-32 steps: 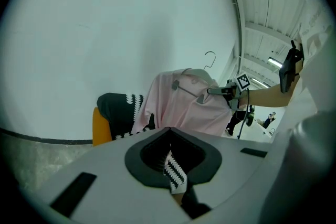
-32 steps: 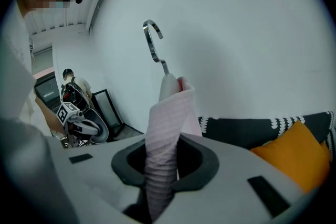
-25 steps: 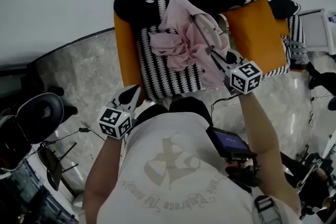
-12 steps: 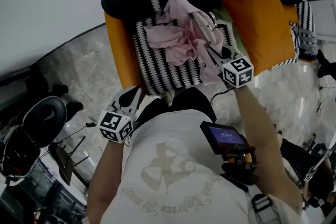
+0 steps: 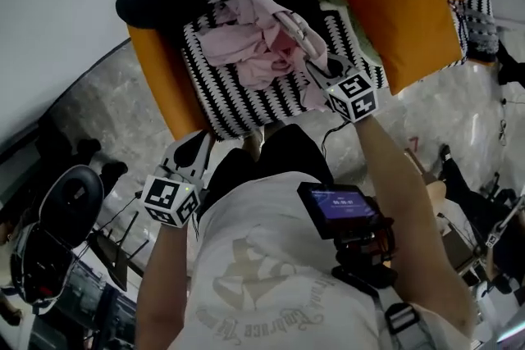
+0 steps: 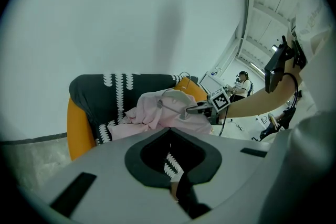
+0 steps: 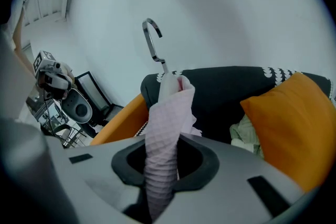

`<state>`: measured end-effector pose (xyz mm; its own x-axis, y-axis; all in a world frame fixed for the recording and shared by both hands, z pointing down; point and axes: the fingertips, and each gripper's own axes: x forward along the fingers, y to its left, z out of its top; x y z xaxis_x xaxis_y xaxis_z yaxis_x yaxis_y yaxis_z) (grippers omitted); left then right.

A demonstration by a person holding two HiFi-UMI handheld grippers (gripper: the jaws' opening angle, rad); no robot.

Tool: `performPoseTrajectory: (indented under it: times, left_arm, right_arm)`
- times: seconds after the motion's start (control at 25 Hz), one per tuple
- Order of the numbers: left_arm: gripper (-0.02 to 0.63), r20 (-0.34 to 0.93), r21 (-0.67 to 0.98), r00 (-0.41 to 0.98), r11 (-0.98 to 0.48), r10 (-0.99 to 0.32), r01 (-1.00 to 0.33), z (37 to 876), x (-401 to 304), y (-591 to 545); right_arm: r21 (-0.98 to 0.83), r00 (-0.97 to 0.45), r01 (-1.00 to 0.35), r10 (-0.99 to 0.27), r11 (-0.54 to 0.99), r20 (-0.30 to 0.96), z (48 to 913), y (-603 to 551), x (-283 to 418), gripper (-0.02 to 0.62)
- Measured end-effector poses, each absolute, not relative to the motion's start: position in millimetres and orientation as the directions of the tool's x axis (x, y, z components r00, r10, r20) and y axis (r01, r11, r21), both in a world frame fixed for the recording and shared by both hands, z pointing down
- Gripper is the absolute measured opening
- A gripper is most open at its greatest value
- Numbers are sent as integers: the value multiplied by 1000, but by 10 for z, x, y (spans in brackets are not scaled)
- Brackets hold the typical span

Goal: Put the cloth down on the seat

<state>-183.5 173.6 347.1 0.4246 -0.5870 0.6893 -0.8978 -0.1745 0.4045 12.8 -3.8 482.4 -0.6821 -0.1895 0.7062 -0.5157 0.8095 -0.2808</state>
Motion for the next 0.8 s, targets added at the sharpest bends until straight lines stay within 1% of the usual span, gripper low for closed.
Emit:
performPoseTrajectory:
  times: [0.28,0.52,0.8]
  left_arm:
    - [11,703,415,458,-210,-544,-885,3596,-1656,1569]
    - [11,723,435,479,-210,-499,-876,3858,-1526,1590]
    - [11,724,465,502,-203,-473,-862,4028,-1228,1513]
  right_arm:
    - [-284,-650,-530,-167,799,741,5287,-48,191,78]
    - [-295,-631,-517,-125,804,766,5695,7,217,78]
    - [-360,-631,-584,-128,728,765,6014,-9,448,78]
